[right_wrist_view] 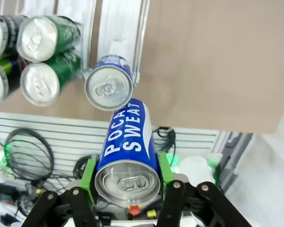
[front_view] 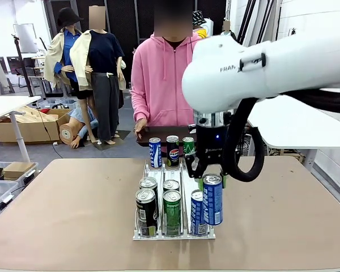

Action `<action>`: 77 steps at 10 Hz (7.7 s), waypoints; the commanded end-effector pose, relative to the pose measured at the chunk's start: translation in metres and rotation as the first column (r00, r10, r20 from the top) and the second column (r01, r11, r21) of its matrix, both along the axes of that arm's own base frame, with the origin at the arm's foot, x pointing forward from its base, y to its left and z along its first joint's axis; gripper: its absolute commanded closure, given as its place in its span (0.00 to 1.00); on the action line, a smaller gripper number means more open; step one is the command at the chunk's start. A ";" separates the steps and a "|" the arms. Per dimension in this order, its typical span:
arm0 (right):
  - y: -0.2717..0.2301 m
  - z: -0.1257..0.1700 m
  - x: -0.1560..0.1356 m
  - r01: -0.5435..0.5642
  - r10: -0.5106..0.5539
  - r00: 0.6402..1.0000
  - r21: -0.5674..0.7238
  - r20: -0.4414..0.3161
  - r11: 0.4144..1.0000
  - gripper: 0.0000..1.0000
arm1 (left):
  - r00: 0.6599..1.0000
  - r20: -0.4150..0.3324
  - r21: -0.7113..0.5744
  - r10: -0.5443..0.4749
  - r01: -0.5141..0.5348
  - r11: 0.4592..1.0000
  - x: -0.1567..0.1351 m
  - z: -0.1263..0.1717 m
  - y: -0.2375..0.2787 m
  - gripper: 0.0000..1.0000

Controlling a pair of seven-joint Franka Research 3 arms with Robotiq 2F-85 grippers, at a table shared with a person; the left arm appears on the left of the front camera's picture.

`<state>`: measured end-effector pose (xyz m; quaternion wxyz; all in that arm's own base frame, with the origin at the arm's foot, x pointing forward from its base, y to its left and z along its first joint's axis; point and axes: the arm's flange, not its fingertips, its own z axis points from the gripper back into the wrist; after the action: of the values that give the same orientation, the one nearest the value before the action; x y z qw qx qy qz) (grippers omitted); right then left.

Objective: Retrieve and hand over the desired beverage to the person.
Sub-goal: Pick up a can of the same type that the person held from the Automatic Can Dispenser, then place the picked can on the Handle tray extended by the person.

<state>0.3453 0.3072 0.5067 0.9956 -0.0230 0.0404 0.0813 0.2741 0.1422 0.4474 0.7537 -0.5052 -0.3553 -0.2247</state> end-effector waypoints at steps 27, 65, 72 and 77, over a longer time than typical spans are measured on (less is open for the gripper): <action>-0.265 0.074 0.012 -0.107 0.102 0.992 0.071 0.074 0.992 1.00 | 1.000 0.010 -0.014 0.000 0.000 1.000 -0.002 0.002 0.001 0.00; -0.161 0.180 0.067 -0.281 0.281 0.958 -0.012 0.060 0.960 1.00 | 1.000 0.010 -0.014 0.000 0.000 1.000 -0.002 0.002 0.001 0.00; -0.063 0.180 0.091 -0.383 0.380 0.919 0.008 0.109 0.924 1.00 | 1.000 0.010 -0.014 0.000 0.000 1.000 -0.002 0.002 0.001 0.00; -0.006 0.180 0.115 -0.416 0.408 0.896 0.008 0.178 0.909 1.00 | 1.000 0.010 -0.014 0.000 0.000 1.000 -0.002 0.002 0.001 0.00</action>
<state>0.4495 0.2921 0.6778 0.9556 -0.0041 -0.0371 0.2924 0.2738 0.1426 0.4477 0.7538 -0.5050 -0.3556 -0.2243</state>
